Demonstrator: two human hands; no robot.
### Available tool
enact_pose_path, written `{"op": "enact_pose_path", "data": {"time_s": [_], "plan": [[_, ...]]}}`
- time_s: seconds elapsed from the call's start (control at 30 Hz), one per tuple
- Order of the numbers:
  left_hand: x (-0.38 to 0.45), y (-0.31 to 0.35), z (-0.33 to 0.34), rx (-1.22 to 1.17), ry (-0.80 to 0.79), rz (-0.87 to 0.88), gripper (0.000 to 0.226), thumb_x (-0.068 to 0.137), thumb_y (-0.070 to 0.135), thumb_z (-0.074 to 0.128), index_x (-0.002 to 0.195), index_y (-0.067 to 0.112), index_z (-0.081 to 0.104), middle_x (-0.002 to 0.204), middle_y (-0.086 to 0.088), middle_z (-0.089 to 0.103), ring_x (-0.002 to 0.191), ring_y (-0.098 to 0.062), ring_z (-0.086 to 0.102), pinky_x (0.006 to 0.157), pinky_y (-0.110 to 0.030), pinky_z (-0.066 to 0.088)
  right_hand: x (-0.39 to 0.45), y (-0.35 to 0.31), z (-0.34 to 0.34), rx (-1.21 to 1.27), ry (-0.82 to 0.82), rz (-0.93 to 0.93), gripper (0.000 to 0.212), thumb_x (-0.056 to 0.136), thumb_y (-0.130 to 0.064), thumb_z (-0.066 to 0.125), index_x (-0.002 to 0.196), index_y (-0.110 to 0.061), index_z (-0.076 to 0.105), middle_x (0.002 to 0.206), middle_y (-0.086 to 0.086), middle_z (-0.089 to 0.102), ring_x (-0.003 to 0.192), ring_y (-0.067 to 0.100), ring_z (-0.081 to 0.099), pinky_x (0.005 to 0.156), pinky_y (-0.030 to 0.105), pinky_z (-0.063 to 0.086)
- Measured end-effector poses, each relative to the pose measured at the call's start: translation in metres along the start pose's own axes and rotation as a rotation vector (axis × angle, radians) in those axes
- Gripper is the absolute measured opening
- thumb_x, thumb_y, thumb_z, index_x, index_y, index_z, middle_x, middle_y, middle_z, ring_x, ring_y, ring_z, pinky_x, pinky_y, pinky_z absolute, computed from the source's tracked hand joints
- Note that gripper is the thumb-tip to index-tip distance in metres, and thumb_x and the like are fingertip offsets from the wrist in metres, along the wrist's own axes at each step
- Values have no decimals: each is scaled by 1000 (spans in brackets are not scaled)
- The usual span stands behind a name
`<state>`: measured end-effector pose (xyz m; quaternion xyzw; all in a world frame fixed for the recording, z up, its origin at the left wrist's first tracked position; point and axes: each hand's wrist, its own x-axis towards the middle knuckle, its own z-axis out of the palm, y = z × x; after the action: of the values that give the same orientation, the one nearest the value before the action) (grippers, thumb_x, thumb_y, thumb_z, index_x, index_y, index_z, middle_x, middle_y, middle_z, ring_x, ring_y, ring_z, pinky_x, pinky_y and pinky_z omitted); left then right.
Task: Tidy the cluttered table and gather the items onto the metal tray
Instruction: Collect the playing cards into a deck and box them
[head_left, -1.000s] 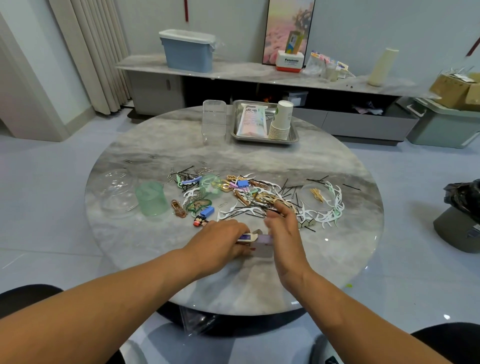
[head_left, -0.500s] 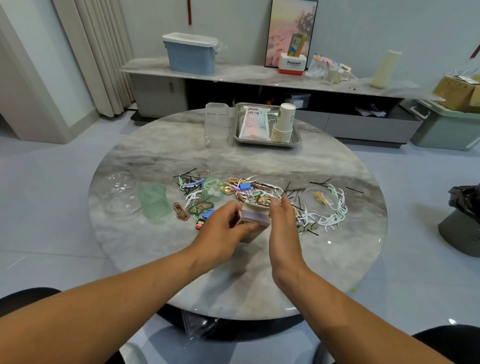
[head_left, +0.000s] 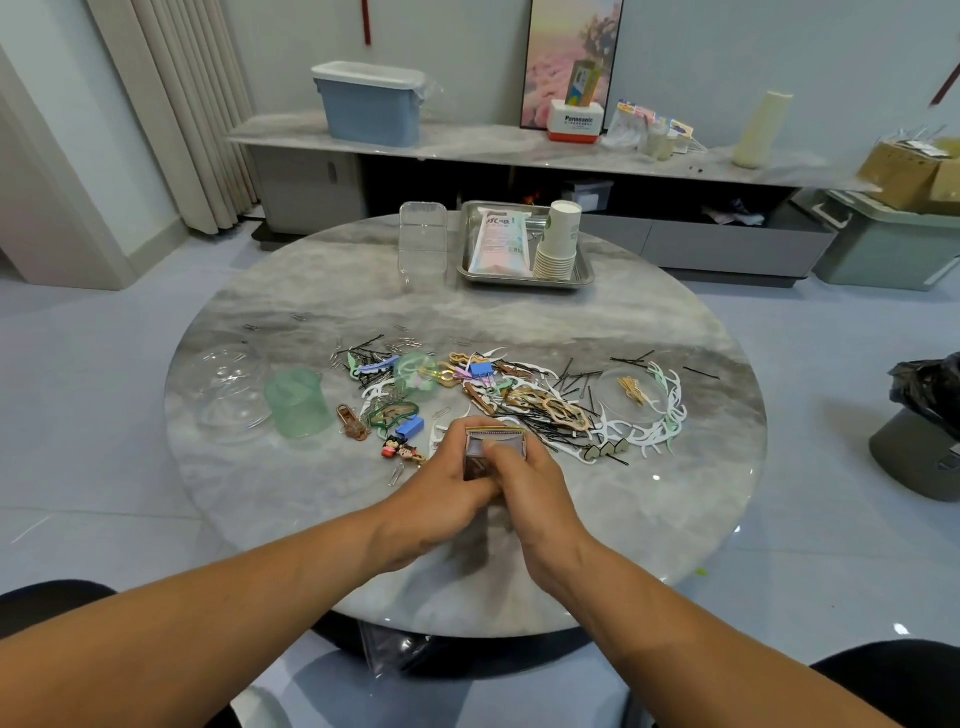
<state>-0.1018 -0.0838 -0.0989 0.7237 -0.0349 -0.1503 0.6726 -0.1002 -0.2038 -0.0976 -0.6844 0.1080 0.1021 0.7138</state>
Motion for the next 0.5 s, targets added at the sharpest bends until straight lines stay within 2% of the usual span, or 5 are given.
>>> {"op": "enact_pose_path", "data": {"time_s": [0.2, 0.27, 0.37, 0.43, 0.5], "plan": [[0, 2, -1, -85, -6, -24, 54, 99, 17, 52, 144, 43, 38, 120, 13, 71, 107, 0, 67, 80, -13, 51, 3, -7, -2, 17, 54, 35, 39, 106, -43, 46, 101, -20, 77, 97, 2, 79, 93, 19, 74, 82, 33, 57], [1, 3, -2, -98, -12, -32, 52, 93, 28, 47, 140, 49, 39, 115, 22, 72, 105, 5, 67, 77, -9, 50, 6, -10, -5, 62, 73, 27, 34, 105, -34, 44, 106, -26, 77, 108, 0, 77, 104, 19, 71, 89, 35, 54], [3, 1, -4, -129, 19, -53, 42, 103, 23, 38, 136, 49, 45, 110, 22, 73, 101, 3, 69, 74, -10, 52, 1, -11, -6, 78, -8, -9, 39, 97, -16, 43, 121, -32, 69, 116, 0, 73, 105, 15, 70, 84, 31, 59], [3, 2, -4, -119, 52, -67, 36, 106, 34, 38, 133, 53, 51, 118, 20, 71, 109, 1, 66, 87, -18, 51, -1, -7, -5, 55, -37, -30, 34, 96, -16, 50, 119, -29, 71, 111, 1, 76, 104, 19, 72, 86, 37, 59], [5, 2, -4, -116, 66, -78, 37, 107, 41, 32, 131, 50, 59, 121, 14, 72, 116, -8, 65, 103, -33, 48, -1, -6, -5, 53, -17, -55, 26, 101, -19, 51, 110, -25, 75, 102, 1, 78, 95, 17, 74, 74, 30, 61]]}}
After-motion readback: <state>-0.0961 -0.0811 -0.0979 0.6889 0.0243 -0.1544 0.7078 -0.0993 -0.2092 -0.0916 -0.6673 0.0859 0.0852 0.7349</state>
